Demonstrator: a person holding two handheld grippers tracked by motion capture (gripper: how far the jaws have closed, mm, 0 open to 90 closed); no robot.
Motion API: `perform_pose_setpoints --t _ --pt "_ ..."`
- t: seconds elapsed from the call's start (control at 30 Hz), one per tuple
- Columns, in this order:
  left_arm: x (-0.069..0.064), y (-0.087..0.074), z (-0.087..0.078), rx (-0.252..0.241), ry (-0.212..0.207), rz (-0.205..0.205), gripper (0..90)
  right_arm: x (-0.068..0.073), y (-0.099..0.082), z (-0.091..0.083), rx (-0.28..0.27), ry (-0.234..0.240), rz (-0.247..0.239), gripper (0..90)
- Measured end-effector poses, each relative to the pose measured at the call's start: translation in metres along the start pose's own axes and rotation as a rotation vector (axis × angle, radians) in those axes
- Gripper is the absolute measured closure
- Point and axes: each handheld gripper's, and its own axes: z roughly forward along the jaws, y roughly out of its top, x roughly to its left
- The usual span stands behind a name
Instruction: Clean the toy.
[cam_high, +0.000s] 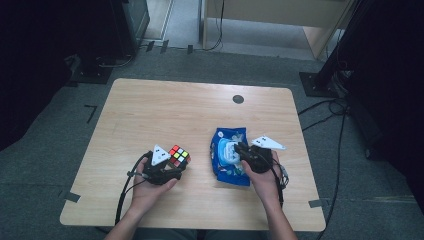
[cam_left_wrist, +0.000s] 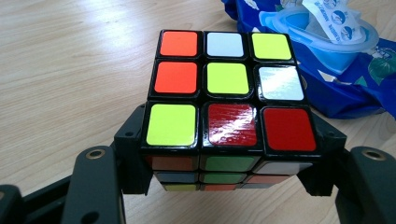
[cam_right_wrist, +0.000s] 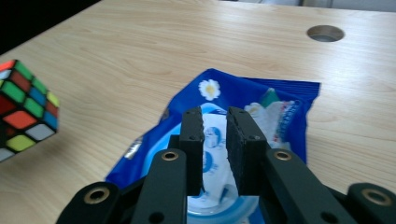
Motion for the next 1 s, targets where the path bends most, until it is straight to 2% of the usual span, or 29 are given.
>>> perform_pose_setpoints --t 0.27,0.43,0.47,0.53,0.57,0.6,0.63,0.67,0.73,0.87,0.93,1.0 --pt "0.002 0.000 0.000 0.000 -0.002 -0.003 34.1 -0.010 -0.004 0.003 0.001 -0.047 0.022 79.4" --pt "0.003 0.000 0.000 0.001 0.001 -0.003 34.1 -0.013 -0.007 0.007 0.015 -0.046 0.031 78.0" --pt "0.003 0.000 0.000 0.002 0.001 -0.003 34.1 -0.014 -0.008 0.008 0.013 -0.054 0.030 77.8" --pt "0.002 0.000 0.000 0.003 -0.001 0.000 34.1 -0.021 -0.009 0.009 0.008 -0.102 0.060 78.1" --pt "0.002 0.000 0.000 0.003 -0.001 0.000 34.0 -0.021 -0.009 0.009 0.008 -0.102 0.060 78.1" --pt "0.002 -0.001 0.000 0.002 0.000 0.002 34.1 -0.028 -0.011 0.009 -0.008 -0.140 0.106 77.4" --pt "0.002 -0.001 0.000 0.002 0.000 0.002 34.1 -0.028 -0.011 0.009 -0.008 -0.140 0.106 77.4" --pt "0.001 -0.001 0.001 0.006 -0.002 0.003 34.0 -0.034 -0.012 0.010 -0.025 -0.120 0.159 72.2" --pt "0.000 -0.002 0.002 0.007 -0.003 0.003 34.0 -0.036 -0.012 0.011 -0.037 -0.071 0.184 65.2" --pt "-0.001 -0.001 0.002 0.008 -0.003 0.009 34.0 -0.027 -0.010 0.015 -0.048 -0.036 0.186 58.9" --pt "0.000 -0.001 0.001 0.004 -0.005 0.007 34.0 -0.023 -0.009 0.017 -0.052 0.003 0.192 54.6" --pt "0.000 -0.001 0.000 0.006 -0.005 0.010 34.1 -0.021 -0.009 0.018 -0.045 0.012 0.193 53.5"
